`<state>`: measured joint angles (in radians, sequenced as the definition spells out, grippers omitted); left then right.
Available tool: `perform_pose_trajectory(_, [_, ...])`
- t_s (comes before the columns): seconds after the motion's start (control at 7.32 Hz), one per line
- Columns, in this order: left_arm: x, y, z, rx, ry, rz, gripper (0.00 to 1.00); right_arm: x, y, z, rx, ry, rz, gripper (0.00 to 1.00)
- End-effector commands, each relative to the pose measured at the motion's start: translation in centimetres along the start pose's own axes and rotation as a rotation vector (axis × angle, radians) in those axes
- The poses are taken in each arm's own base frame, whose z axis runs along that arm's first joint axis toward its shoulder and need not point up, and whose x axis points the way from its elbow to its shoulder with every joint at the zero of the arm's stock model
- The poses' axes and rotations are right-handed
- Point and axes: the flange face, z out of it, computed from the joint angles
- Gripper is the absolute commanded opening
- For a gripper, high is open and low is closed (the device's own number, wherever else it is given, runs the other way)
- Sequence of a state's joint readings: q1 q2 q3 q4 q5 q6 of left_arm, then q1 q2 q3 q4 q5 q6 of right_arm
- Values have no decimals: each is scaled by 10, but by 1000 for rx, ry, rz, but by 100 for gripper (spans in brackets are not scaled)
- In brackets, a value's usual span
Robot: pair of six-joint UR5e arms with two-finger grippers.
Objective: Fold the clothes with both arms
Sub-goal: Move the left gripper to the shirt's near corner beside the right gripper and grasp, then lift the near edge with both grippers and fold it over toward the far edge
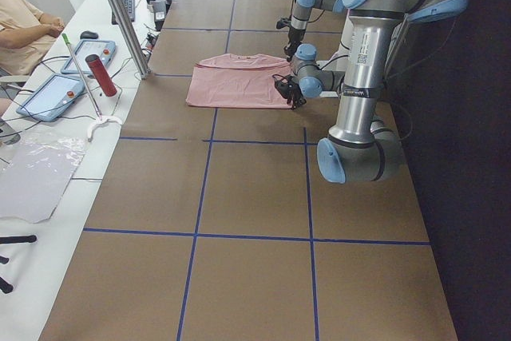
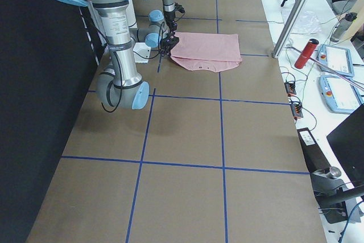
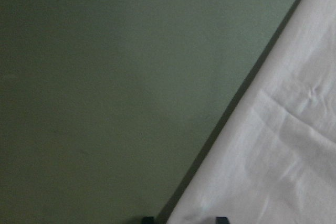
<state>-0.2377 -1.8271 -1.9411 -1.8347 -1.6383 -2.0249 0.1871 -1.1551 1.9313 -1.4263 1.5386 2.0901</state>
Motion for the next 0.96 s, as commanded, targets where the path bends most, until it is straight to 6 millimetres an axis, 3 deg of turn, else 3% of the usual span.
perform_pose_trajectory(0.0, [1, 2, -3, -4, 5, -5, 0, -1, 0, 0, -1, -1, 1, 0])
perform_pose_trajectory(0.14, [6, 4, -11, 0, 1, -5, 0, 0, 0, -1, -1, -2, 1, 0])
perform_pose_trajectory(0.27, [11, 9, -34, -5, 1, -2, 0, 9, 3, -1, 0, 4, 0, 0])
perform_pose_trajectory(0.41, [14, 14, -67, -19, 15, 0, 0, 20, 10, -23, -31, -16, -6, 0])
perform_pose_trajectory(0.55, [16, 17, -102, -27, 28, -3, 0, 39, 21, -62, -59, -9, 12, 0])
perform_pose_trajectory(0.68, [14, 22, -141, -65, 35, -7, 0, 42, 28, -112, -80, -18, 28, 0])
perform_pose_trajectory(0.82, [18, 28, -178, -105, 73, -4, 0, 39, 22, -137, -71, -16, 34, 0])
